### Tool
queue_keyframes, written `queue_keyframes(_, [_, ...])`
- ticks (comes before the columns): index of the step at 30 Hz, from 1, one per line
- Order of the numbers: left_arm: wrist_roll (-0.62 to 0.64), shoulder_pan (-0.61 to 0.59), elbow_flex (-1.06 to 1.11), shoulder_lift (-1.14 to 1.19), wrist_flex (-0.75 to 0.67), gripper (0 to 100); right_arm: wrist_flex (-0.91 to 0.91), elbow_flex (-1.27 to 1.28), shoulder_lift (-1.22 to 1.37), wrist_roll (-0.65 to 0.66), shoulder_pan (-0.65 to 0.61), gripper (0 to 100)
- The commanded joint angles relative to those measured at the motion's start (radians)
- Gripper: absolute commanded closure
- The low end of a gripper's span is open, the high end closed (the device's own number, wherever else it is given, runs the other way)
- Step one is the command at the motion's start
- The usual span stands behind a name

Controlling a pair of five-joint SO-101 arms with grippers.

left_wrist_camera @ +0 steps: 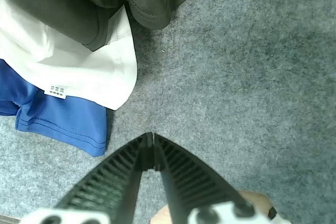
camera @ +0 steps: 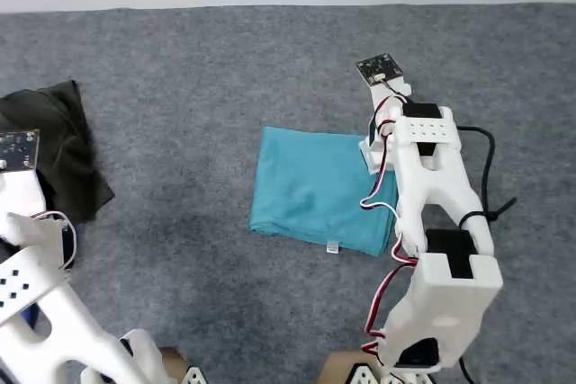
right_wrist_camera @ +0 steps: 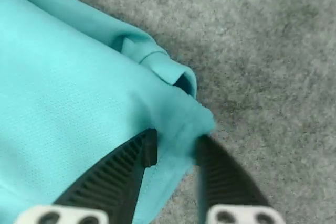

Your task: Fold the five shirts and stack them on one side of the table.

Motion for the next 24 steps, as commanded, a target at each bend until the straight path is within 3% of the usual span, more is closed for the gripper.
queue_keyframes(1, [-0.005,0.000,-0.004,-0.020,0.008,100,-0.005,-0.080,-0.010,-0.003,0.008,98.5])
queue_keyframes(9, [-0.005,0.000,-0.002,-0.020,0.008,100,0.058,-0.226,-0.008,0.057,-0.015,98.7])
queue_keyframes(18, [-0.005,0.000,-0.002,-0.020,0.008,100,-0.042,-0.275,0.016,0.127,-0.096,98.7])
queue_keyframes(24, [-0.005,0.000,-0.002,-0.020,0.008,100,-0.054,-0.354,0.147,0.133,-0.079,98.7])
